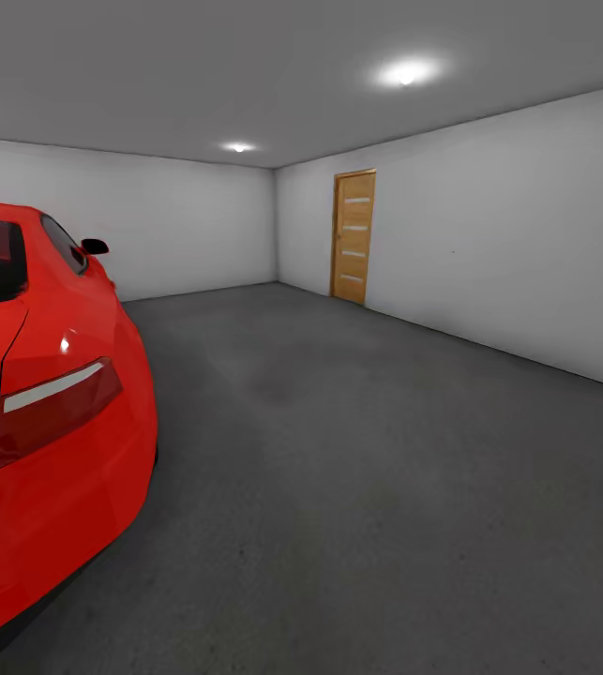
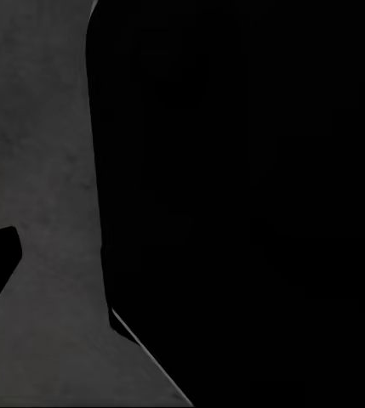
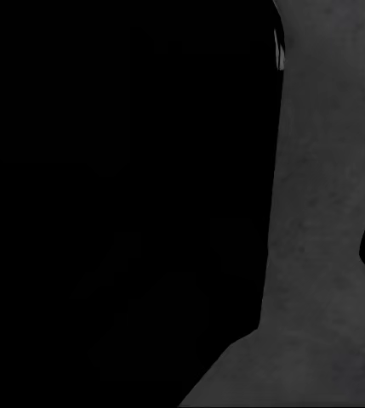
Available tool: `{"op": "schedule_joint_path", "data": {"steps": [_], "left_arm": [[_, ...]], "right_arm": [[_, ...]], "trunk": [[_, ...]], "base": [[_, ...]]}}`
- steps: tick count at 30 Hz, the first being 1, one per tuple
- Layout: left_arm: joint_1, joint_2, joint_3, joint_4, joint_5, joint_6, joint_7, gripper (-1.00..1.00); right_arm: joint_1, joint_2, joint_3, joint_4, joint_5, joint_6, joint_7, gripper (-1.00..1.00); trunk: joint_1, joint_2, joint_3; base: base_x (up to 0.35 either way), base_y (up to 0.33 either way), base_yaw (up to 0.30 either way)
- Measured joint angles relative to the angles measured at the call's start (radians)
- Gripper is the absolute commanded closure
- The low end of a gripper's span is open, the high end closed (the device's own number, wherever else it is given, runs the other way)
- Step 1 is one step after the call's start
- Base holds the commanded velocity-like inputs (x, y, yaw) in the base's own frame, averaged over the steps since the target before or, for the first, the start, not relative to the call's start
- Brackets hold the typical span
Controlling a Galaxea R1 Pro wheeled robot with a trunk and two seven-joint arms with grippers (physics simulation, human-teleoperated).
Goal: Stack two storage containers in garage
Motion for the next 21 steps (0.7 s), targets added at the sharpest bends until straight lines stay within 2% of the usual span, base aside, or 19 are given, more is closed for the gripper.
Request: {"op": "schedule_joint_path", "data": {"steps": [12,21], "left_arm": [[-0.002,-0.001,0.001,-0.018,-0.001,-0.009,0.0,-1.0],[-0.001,-0.001,-0.001,-0.021,0.001,-0.01,0.0,-1.0]], "right_arm": [[-0.003,-0.004,0.008,0.0,0.024,-0.025,0.004,-1.0],[-0.003,-0.004,0.009,0.0,0.029,-0.065,0.003,-1.0]], "trunk": [[0.0,0.0,0.0],[0.0,0.0,0.0]], "base": [[0.01,0.0,0.0],[0.251,0.0,0.0]]}}
